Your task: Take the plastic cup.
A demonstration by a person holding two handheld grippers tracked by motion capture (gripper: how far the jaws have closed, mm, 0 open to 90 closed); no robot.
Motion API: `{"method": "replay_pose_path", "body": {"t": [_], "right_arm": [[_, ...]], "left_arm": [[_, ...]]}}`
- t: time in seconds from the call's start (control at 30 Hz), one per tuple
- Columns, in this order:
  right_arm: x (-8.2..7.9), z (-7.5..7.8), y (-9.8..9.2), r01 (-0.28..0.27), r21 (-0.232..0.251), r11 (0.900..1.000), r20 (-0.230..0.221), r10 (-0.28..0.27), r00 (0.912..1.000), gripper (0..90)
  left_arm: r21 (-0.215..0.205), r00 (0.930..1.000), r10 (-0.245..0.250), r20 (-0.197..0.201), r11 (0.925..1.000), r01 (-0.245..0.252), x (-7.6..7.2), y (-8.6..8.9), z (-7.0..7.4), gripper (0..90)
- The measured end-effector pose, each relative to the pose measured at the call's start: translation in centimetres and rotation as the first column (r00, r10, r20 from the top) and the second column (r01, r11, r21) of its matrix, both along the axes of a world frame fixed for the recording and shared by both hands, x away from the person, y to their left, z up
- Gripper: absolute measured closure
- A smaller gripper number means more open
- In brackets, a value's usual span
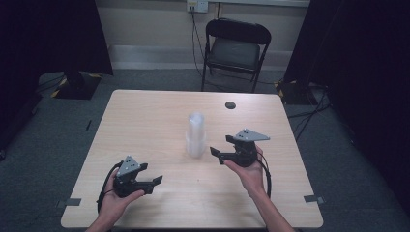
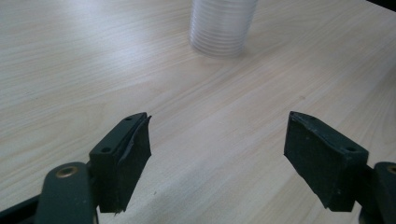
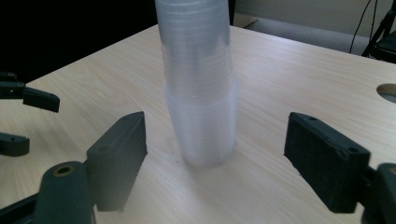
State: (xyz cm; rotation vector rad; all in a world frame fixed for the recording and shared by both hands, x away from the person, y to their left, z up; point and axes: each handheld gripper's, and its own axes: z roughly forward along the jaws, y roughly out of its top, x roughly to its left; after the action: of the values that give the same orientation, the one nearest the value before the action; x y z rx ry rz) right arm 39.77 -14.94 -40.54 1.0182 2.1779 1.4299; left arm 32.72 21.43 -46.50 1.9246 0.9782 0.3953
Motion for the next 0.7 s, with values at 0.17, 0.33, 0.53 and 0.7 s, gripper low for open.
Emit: {"method": "replay_pose_path", "body": {"t": [0.17,0.33,0.53,0.7], "right_arm": [[1.4,0.6,1.7,-0.018,0.009,1.0,0.024,0.018,0.9996,17.1],[3.1,0.7,2.8,-0.03,0.011,0.999,0.019,0.03,0.9994,16.0],[4.7,0.9,4.0,-0.05,0.027,0.998,0.019,0.05,0.9986,16.1],[5.9,1.2,5.2,-0.057,0.026,0.998,0.045,0.056,0.9974,19.6]], "left_arm": [[-0.002,1.0,-0.005,0.005,1.0,0.005,-0.1,-0.1,0.0,22.5],[-0.01,1.0,-0.006,-0.002,0.9999,0.006,-0.1,0.0,0.0,22.3],[-0.025,0.9998,-0.007,-0.019,0.9997,0.006,-0.1,0.0,-0.1,22.4],[-0.024,0.9999,0.008,-0.014,0.9997,-0.009,0.0,0.3,-0.1,22.4]]}}
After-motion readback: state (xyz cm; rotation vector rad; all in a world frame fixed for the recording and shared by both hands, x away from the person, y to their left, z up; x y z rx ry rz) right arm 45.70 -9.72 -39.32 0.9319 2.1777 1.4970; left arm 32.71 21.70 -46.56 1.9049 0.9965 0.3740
